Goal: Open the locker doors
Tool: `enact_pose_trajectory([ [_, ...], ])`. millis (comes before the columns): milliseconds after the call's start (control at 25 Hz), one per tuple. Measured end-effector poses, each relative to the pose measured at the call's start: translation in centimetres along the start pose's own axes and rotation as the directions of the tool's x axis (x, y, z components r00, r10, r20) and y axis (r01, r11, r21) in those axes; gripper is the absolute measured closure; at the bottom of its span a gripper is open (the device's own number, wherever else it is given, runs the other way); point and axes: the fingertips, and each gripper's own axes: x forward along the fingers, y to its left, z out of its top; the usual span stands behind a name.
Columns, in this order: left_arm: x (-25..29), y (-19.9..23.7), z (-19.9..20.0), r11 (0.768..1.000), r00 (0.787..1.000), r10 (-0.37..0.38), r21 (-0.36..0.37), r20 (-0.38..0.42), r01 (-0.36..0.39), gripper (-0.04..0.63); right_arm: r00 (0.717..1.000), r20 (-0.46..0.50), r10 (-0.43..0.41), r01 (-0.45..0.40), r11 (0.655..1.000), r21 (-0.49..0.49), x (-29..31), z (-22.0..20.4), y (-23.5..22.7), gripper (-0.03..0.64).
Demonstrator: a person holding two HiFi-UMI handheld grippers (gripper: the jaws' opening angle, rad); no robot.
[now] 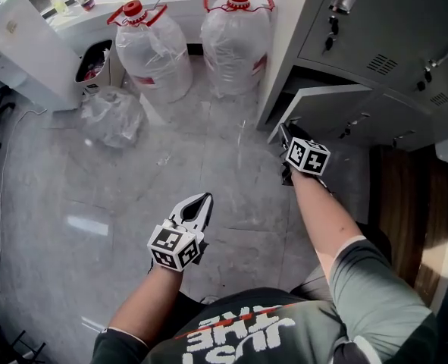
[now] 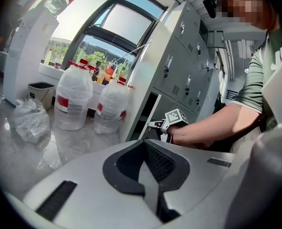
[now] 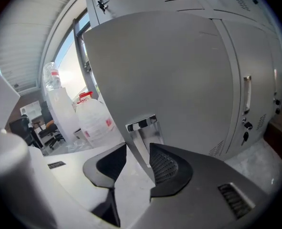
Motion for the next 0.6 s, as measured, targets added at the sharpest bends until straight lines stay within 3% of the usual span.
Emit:
enact_pose_trajectory([
  [240,-0.4,0.6,-0.6,1.000,1.000,0.000,-0.025,-0.004,0.000,0.591,0.998,-0.002,-0.063,0.063,0.995,0.075,-0.5,-0.3,-0.6,0.423],
  [600,0.9,-1.0,0.3,0.999,0.999,-0.048,-0.012,-0.002,0.048,0.591,0.995,-0.032,-0.091,0.094,0.988,0.122,-3.4,-2.2,-1.2,0.422],
])
